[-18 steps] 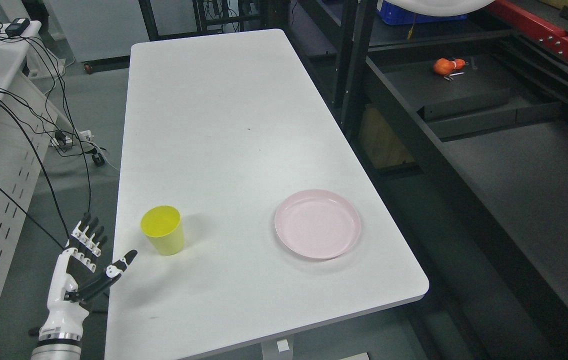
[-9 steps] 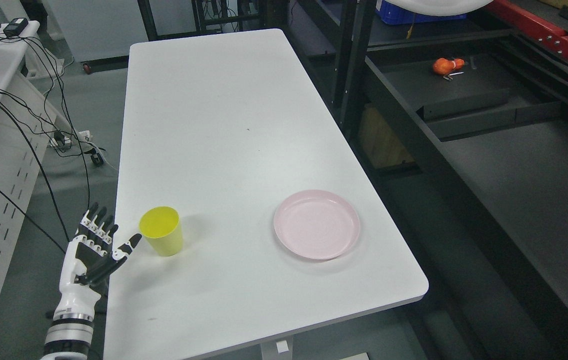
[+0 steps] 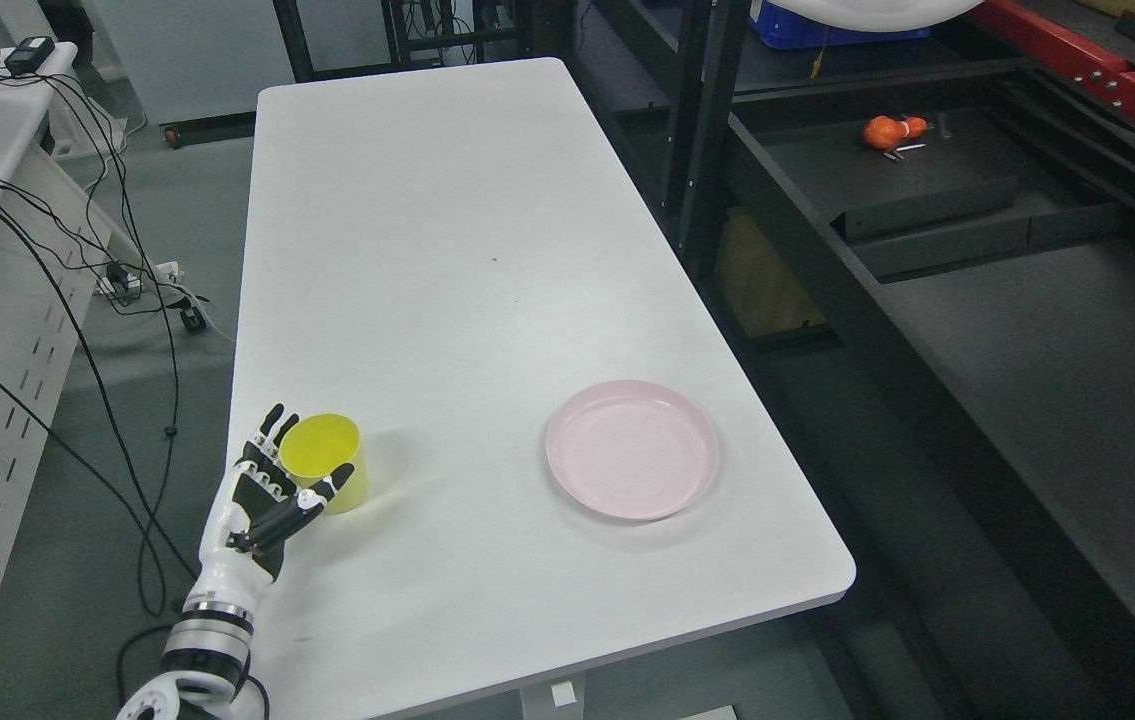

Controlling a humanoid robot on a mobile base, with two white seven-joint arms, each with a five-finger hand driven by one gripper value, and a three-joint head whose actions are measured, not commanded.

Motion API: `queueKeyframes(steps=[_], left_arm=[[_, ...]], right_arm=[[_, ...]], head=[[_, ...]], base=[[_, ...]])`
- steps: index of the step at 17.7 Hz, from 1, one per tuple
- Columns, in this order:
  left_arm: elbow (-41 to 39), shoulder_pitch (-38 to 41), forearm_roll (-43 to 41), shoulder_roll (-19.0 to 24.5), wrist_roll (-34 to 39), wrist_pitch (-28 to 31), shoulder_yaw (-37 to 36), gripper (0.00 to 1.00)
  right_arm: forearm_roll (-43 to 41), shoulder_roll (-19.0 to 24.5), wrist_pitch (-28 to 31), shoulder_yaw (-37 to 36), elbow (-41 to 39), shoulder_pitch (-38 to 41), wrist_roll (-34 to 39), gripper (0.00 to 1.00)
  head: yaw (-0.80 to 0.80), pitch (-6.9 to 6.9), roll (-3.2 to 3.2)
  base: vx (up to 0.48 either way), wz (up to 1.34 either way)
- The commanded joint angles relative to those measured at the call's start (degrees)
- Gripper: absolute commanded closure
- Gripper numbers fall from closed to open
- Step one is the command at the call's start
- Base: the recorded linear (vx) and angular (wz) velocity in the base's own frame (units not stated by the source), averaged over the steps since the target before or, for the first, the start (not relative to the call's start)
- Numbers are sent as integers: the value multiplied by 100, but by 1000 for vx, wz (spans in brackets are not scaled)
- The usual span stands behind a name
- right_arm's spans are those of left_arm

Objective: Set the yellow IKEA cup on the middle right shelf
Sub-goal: 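Close the left hand around the yellow cup and lift it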

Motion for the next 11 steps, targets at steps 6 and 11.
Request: queueKeyframes(steps=[6,11], left_arm=[[330,-107,-859,92,-12,-5,-591,1],[348,-133,-931,92,-21,-13,-749,3]], right_arm=[[-141,-100,4,97,0,79,6,1],[-141,-100,4,97,0,79,6,1]], head=[[0,0,0],[0,0,0]], base=[[0,0],[0,0]])
